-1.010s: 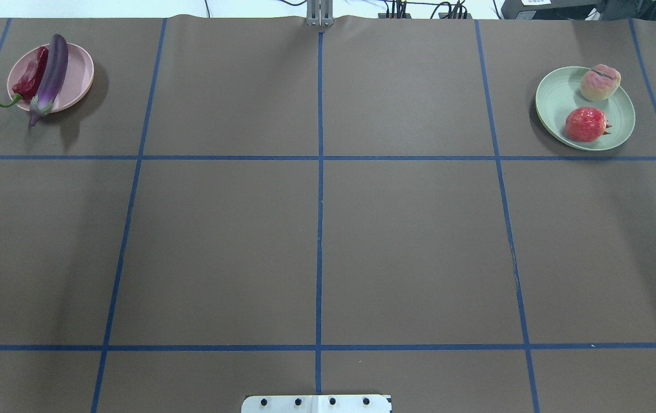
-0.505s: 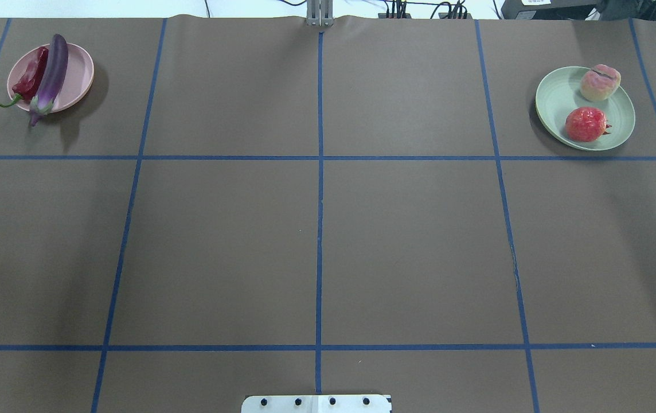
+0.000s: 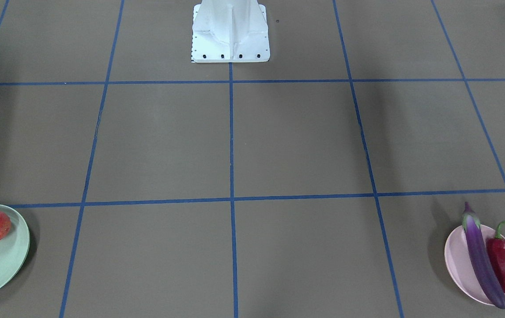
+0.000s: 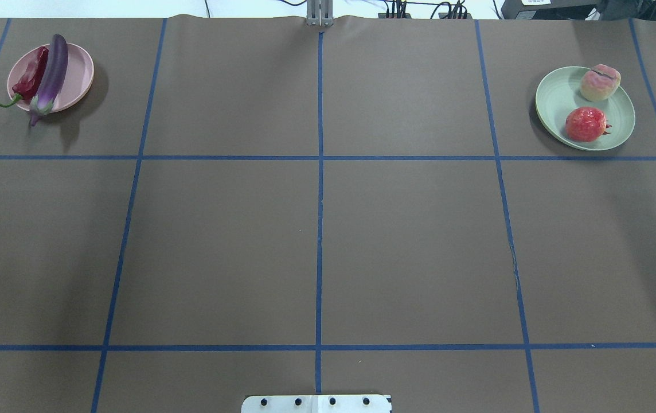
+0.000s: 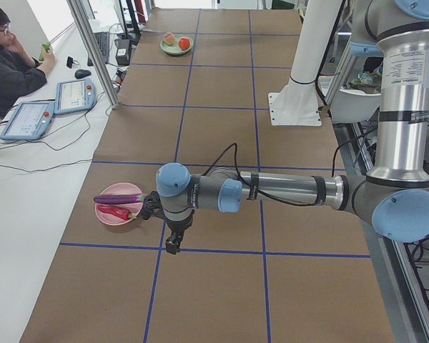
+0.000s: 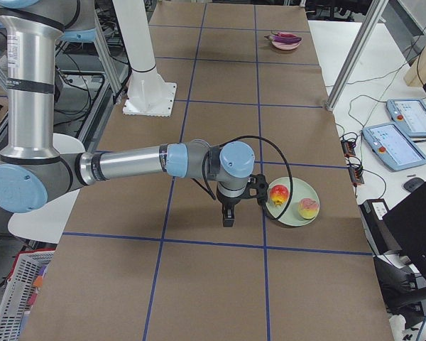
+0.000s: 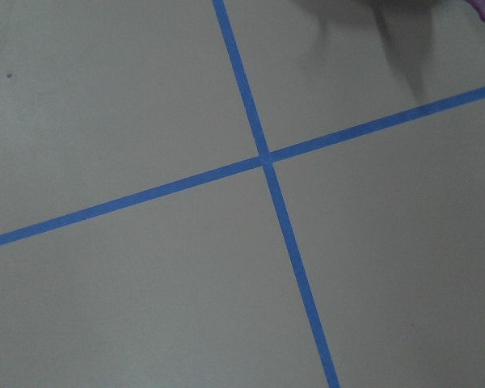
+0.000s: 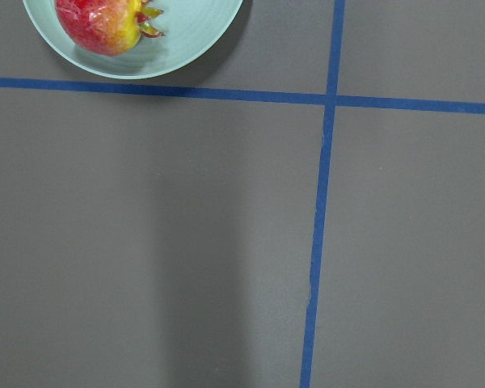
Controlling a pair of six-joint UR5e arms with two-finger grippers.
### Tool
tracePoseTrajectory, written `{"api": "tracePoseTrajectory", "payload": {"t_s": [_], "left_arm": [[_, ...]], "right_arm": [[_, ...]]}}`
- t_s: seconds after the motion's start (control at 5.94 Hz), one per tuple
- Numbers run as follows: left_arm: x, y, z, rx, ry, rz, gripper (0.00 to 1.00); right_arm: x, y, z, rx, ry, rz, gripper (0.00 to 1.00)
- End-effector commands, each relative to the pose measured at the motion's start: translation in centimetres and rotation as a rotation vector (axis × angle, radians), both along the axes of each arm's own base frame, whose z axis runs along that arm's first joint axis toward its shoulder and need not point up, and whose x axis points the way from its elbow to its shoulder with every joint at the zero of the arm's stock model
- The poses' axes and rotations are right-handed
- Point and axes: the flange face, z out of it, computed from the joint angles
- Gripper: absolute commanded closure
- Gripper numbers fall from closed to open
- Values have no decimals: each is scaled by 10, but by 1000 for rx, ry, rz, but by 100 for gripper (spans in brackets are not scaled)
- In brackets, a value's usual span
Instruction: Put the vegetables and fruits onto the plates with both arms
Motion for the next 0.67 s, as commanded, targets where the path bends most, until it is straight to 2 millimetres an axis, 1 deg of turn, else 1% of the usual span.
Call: {"api": "tracePoseTrajectory", "payload": {"t_s": [0.0,0.17,0.51], "left_arm": [[0,1,3,-4,-1,1,0],[0,1,3,-4,-1,1,0],[0,1,2,-3,-1,1,0]], "right_arm": [[-1,1,6,-11,0,-3,0],[-1,0,10,-18,2,-4,0],[-1,0,10,-19,4,-3,0]]}}
